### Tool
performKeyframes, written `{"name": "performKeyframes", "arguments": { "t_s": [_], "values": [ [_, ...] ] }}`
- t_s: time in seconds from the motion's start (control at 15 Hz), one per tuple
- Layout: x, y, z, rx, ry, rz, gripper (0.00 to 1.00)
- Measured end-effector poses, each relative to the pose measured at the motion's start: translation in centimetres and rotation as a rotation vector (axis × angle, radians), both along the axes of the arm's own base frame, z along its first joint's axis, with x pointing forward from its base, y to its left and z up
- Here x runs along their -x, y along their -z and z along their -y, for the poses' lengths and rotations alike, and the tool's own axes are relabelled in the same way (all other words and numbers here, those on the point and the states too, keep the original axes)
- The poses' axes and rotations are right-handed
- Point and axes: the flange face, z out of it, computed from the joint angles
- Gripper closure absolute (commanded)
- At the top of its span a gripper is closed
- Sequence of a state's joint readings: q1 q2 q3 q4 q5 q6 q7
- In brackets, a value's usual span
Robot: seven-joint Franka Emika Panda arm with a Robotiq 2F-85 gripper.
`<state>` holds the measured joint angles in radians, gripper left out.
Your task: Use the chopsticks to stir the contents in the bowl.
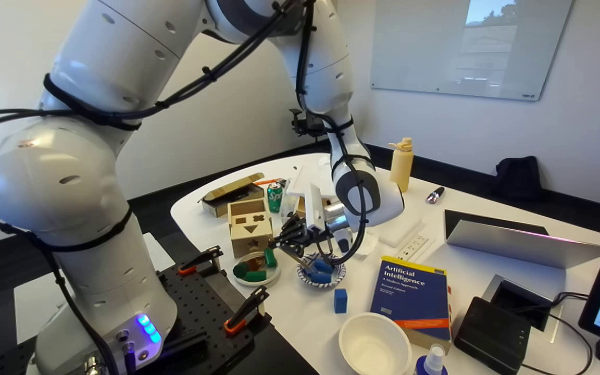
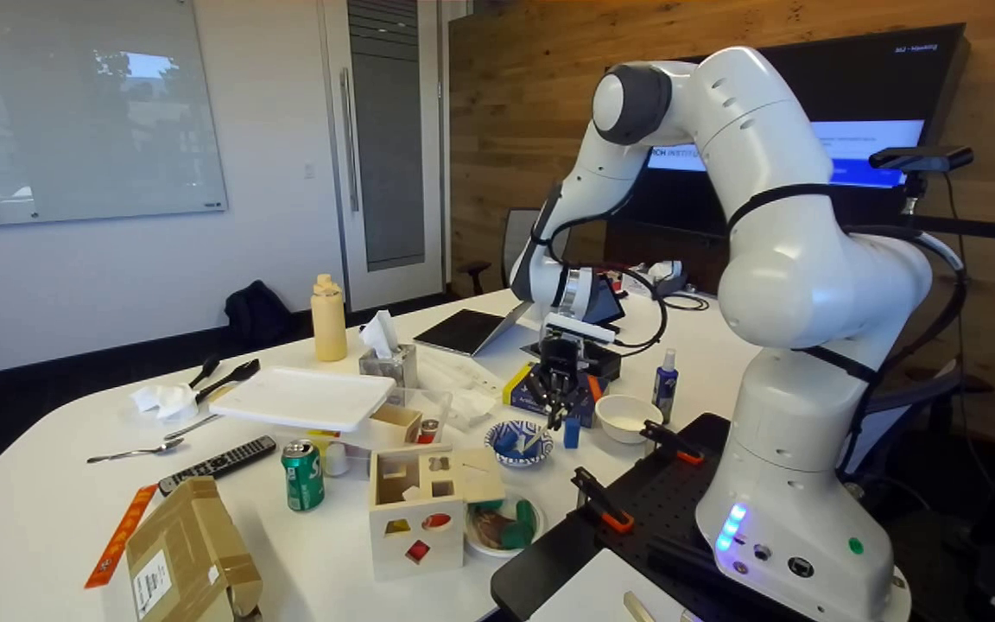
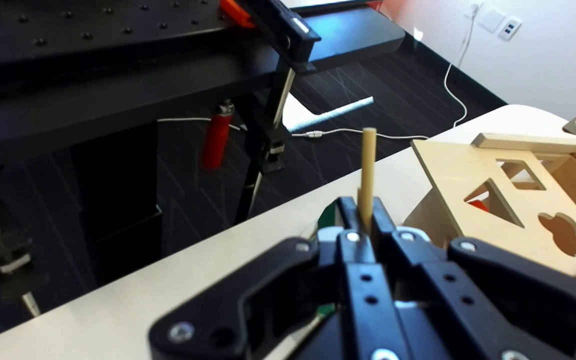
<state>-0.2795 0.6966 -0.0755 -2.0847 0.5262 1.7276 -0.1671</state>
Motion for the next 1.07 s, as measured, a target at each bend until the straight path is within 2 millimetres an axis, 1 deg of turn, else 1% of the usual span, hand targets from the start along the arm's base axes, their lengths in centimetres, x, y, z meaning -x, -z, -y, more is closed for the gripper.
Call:
{"name": "performKeyframes", "arguments": {
  "t_s": [0.2,0.33,0.73,0.93,1.07],
  "values": [
    [-0.1,0.6,-0.1,-0.011,-0.005,-0.004,0.98],
    [-0.5,0.8,0.1,-0.006,-0.006,0.006,0.98],
    [-2.6,0.6,1.6,0.075,-0.011,0.087,0.98],
    [-2.5,0.6,2.1,0.089,-0.004,0.077,0.98],
    [-2.2,0.7,2.1,0.090,-0.001,0.056,0.98]
  ]
}}
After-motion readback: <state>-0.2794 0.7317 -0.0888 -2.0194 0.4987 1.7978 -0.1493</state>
